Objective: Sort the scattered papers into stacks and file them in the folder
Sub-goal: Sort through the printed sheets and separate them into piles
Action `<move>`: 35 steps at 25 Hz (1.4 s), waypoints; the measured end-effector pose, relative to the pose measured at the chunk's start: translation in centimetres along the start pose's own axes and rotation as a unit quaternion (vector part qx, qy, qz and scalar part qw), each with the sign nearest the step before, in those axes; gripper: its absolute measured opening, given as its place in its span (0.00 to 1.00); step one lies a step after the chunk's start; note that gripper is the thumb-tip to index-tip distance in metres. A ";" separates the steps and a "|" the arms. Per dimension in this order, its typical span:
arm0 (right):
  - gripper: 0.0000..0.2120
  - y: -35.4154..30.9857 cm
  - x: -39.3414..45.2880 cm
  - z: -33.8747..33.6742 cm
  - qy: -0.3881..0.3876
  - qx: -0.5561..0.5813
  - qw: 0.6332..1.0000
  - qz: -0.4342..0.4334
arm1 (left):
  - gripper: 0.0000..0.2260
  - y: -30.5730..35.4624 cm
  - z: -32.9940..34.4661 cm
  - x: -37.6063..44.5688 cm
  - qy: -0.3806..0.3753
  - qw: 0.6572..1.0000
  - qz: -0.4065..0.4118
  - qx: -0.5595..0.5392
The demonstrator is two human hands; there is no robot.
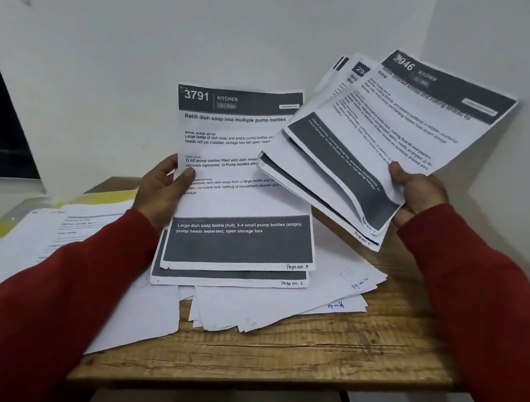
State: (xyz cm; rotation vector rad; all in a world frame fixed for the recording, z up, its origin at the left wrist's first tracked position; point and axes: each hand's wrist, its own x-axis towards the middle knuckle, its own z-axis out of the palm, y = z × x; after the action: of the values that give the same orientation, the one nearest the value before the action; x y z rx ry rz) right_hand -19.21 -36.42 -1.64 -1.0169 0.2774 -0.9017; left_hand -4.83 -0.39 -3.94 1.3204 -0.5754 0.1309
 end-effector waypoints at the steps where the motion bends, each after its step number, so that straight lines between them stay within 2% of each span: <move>1: 0.18 0.1 0.2 0.0 -0.001 -0.005 1.000 -0.001 | 0.13 0.0 0.0 0.0 -0.005 1.000 -0.002 -0.003; 7: 0.18 0.5 0.4 0.1 -0.021 -0.009 1.000 -0.008 | 0.21 -0.1 0.0 -0.1 -0.020 1.000 -0.006 -0.005; 12: 0.18 0.0 -0.6 0.6 -0.021 0.007 1.000 -0.006 | 0.28 0.4 0.6 -0.5 -0.041 0.999 0.028 0.016; 14: 0.17 -0.2 -1.6 1.0 -0.054 -0.015 0.998 0.004 | 0.30 0.6 0.9 -0.6 -0.043 0.998 0.030 0.042; 16: 0.17 0.3 -3.2 2.0 -0.113 -0.054 0.992 0.028 | 0.25 1.0 1.2 -0.8 -0.033 0.997 0.015 0.067; 18: 0.19 1.2 -4.9 3.2 -0.159 -0.092 0.982 0.044 | 0.17 1.3 1.8 -1.2 -0.031 0.998 -0.019 0.049; 20: 0.17 2.1 -6.2 4.3 -0.199 -0.103 0.973 0.056 | 0.13 1.3 2.2 -1.5 -0.033 0.997 -0.051 0.036; 24: 0.12 2.6 -7.2 5.0 -0.235 -0.116 0.963 0.058 | 0.08 0.6 1.5 -1.2 -0.048 0.995 -0.010 0.092; 26: 0.11 2.4 -7.0 4.9 -0.231 -0.122 0.963 0.060 | 0.04 0.6 1.0 -0.9 -0.018 0.997 -0.005 0.079; 28: 0.09 1.9 -6.7 4.8 -0.203 -0.129 0.970 0.035 | 0.06 0.7 0.7 -0.7 0.009 0.998 -0.010 0.066; 32: 0.06 0.4 -4.8 3.6 0.005 -0.059 0.998 -0.023 | 0.13 0.3 0.3 -0.4 0.017 0.999 -0.014 0.050; 33: 0.06 0.1 -4.3 3.2 0.039 -0.051 0.998 -0.027 | 0.14 0.3 0.2 -0.5 0.015 0.999 -0.011 0.050; 35: 0.05 -0.2 -3.7 2.4 0.054 -0.055 0.997 -0.028 | 0.12 0.2 0.1 -0.4 0.007 0.999 -0.001 0.052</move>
State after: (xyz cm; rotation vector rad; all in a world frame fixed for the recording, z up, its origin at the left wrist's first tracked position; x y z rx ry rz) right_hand -20.19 -32.21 -0.90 -1.0834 0.3948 -1.0024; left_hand -5.27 -0.36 -3.96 1.4208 -0.5619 0.1693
